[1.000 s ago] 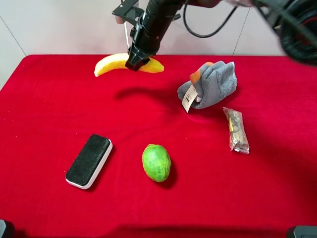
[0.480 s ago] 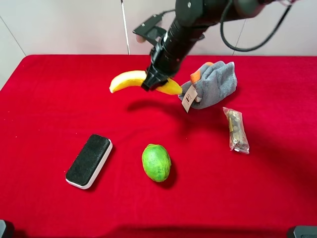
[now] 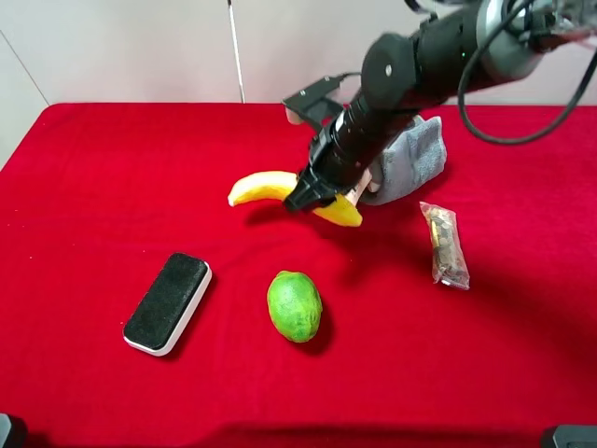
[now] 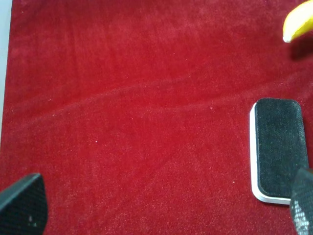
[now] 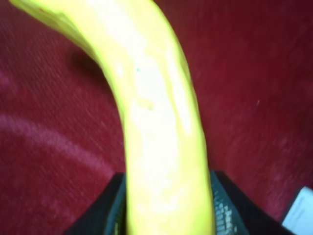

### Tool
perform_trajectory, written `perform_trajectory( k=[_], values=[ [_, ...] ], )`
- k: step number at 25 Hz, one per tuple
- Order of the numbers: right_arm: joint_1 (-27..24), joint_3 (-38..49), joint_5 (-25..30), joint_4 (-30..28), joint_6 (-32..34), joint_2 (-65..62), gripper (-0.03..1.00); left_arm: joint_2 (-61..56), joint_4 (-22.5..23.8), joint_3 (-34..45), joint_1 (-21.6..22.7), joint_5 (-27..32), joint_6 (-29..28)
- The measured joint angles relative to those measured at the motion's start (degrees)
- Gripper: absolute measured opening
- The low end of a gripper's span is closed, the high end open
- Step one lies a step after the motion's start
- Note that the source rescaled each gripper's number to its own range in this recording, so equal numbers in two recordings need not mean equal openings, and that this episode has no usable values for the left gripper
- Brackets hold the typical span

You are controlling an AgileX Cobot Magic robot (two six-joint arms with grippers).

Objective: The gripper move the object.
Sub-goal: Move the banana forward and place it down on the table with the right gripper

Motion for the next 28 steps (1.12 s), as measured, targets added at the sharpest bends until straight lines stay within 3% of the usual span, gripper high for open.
perform_trajectory(
  k=[20,28],
  values=[
    [0.5,13.3,-12.0,6.3,0.4,-1.1,0.00,0.0,0.0,0.0,0.0,0.0,0.0],
    [0.5,14.4,-13.1,6.8,0.4,-1.3,0.00,0.0,0.0,0.0,0.0,0.0,0.0]
  ],
)
